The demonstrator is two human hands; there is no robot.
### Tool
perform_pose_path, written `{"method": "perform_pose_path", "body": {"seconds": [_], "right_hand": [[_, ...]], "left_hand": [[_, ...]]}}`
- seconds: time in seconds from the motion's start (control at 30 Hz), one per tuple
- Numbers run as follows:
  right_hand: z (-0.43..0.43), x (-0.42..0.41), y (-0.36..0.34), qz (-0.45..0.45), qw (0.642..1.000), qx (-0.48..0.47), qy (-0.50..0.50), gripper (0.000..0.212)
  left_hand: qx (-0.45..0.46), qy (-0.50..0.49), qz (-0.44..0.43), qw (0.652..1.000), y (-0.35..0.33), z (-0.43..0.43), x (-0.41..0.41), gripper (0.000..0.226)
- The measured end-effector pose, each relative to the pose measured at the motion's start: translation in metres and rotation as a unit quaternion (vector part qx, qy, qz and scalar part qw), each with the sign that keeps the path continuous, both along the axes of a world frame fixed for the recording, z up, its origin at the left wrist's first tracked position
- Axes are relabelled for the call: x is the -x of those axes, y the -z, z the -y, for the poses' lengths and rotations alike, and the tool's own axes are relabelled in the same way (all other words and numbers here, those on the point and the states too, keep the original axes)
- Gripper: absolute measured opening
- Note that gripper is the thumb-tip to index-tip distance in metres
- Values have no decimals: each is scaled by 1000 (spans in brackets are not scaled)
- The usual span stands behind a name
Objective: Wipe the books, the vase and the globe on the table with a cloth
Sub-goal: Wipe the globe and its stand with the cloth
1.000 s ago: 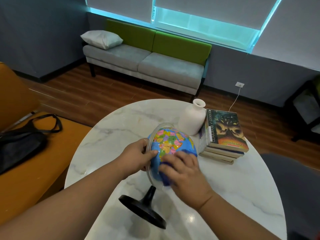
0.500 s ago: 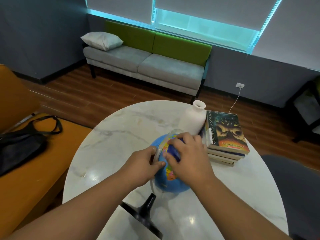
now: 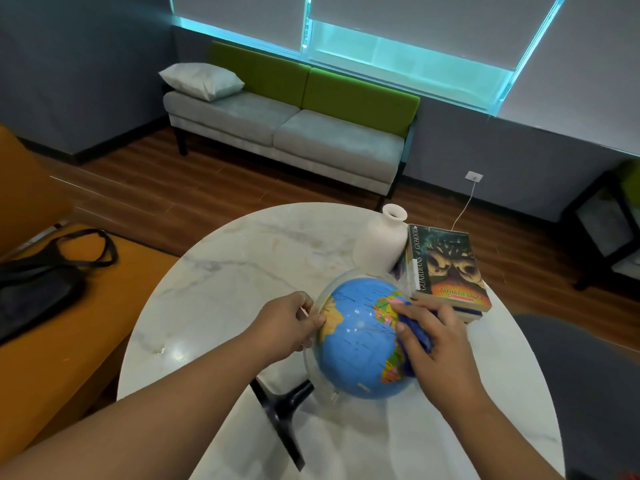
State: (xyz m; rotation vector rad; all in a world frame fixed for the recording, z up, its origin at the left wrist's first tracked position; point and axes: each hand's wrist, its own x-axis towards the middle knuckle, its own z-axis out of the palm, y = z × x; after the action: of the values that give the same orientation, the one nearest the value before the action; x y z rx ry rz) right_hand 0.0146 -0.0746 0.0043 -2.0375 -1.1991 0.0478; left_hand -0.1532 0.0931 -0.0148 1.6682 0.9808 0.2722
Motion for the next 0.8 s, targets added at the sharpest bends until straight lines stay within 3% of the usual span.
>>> {"method": "perform_pose_path", "body": {"seconds": [0.13,0.3,0.4,0.47,0.6,0.73,0.8], "right_hand": [[-9,-12,-10,-34,997,19,65,33],[-31,-14,-34,-49,984,-69,155,39],[-43,-3,-20,9,996,26,81,30],[-44,3,-10,89,991,90,47,33],[-33,19,-7,197,976,70,-61,31],[-11,40,13,325,922,65,-201,32],[3,47,32,383,885,62,-256,18]], "left_hand": [[40,37,9,998,-3,4,-4,18],[55,44,15,997,-4,11,-5,20],[38,54,17,998,-6,17,-8,9],[20,49,15,999,-7,20,-9,16],[20,31,22,999,-7,18,-8,23],[8,50,25,998,-7,19,-8,17],[12,61,29,998,-7,19,-7,20]]}}
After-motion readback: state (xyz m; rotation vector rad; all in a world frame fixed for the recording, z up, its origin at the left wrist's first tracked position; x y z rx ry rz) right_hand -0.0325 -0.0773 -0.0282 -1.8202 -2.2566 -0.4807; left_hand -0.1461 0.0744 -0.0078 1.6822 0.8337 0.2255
